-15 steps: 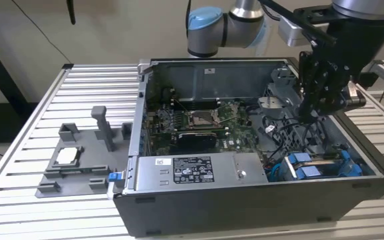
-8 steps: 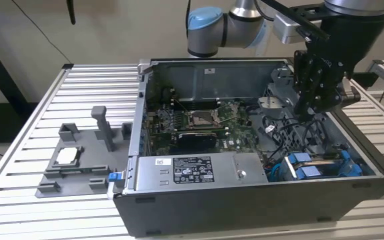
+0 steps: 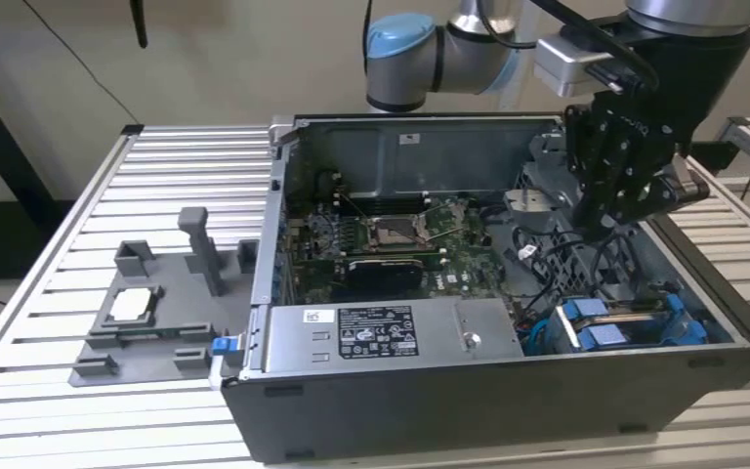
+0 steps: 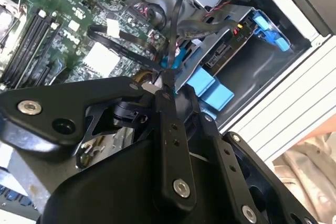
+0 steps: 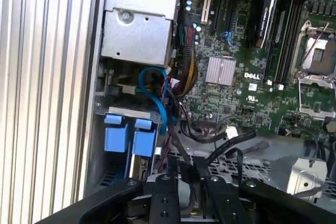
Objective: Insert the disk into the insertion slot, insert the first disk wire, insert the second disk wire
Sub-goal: 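Insert the second disk wire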
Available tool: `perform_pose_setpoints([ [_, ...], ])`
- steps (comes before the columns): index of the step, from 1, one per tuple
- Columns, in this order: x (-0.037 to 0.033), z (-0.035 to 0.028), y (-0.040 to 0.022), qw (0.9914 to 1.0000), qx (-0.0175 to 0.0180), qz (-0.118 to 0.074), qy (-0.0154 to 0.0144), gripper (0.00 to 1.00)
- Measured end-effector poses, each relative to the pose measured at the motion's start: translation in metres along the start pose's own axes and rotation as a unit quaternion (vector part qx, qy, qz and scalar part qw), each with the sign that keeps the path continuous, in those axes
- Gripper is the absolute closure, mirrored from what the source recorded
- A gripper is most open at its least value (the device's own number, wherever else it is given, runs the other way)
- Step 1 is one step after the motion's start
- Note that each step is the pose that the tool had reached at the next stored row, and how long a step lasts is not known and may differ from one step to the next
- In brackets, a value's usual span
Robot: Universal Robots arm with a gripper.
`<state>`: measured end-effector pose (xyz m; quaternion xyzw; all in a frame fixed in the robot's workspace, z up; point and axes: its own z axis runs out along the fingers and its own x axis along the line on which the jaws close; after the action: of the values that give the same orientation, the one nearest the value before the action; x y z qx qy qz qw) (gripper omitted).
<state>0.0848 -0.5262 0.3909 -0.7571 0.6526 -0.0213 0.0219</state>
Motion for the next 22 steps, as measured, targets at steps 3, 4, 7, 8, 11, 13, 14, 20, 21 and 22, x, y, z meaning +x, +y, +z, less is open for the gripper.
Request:
perform_pose_setpoints([
  [3,-0.0031,0.0011,0.0008,0.99996,0.0017,-0.009,0.0026,0.73],
  [4,-0.0036,0.0012,0.0009,0.99992,0.0028,-0.011,0.0049,0.73],
  [7,-0.0054,0.0018,0.0020,0.99973,0.0080,-0.018,0.0126,0.73],
  [8,-0.0071,0.0024,0.0049,0.99965,0.0095,-0.020,0.0147,0.73],
  [11,-0.0097,0.0030,0.0113,0.99958,0.0119,-0.021,0.0164,0.73],
  [13,-0.0107,0.0035,0.0127,0.99938,0.0190,-0.023,0.0188,0.73],
  [14,-0.0113,0.0038,0.0135,0.99905,0.0269,-0.025,0.0229,0.73],
  [20,-0.0134,0.0053,0.0173,0.99846,0.0360,-0.029,0.0302,0.73],
  [21,-0.0135,0.0055,0.0178,0.99845,0.0361,-0.029,0.0305,0.73],
  [22,-0.0135,0.0057,0.0181,0.99844,0.0362,-0.030,0.0307,0.73],
])
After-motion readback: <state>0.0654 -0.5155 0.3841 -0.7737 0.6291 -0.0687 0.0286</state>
